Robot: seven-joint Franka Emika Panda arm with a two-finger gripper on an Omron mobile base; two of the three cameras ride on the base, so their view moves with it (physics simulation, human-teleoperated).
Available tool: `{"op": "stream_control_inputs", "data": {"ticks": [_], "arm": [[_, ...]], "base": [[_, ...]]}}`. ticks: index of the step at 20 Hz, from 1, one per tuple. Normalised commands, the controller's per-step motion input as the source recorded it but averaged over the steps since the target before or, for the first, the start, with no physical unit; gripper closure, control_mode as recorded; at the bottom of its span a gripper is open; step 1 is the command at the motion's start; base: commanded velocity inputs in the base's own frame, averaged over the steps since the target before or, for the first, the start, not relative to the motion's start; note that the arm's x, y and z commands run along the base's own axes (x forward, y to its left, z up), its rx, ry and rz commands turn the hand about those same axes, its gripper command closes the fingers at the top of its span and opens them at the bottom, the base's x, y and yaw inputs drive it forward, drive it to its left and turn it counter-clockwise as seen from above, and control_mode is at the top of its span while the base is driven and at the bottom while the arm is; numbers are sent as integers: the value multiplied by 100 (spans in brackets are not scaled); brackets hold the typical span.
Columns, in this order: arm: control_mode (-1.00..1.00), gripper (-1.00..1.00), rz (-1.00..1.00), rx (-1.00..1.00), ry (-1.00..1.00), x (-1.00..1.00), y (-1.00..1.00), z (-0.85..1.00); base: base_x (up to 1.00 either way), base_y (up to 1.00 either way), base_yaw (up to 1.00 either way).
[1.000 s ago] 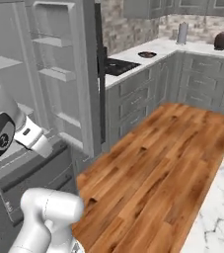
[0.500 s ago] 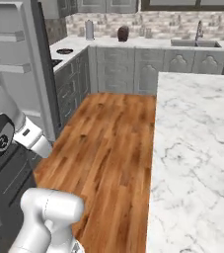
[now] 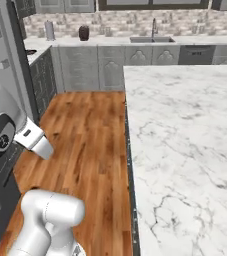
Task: Place the cold items (mushroom and squash) from the fridge in one tupperware on the dining counter. Place the warm items (kebab skewer and hot dog) in the stove area in another tupperware.
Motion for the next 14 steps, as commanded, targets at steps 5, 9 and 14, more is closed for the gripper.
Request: {"op": "stream_control_inputs", "data": {"ticks": [5, 9, 14], "arm": [[100, 100, 0, 0, 0, 0, 0, 0], [100, 100, 0, 0, 0, 0, 0, 0], [100, 100, 0, 0, 0, 0, 0, 0]], "base": [[-99, -50, -31], [-98, -59, -31], [-93, -72, -29]]}}
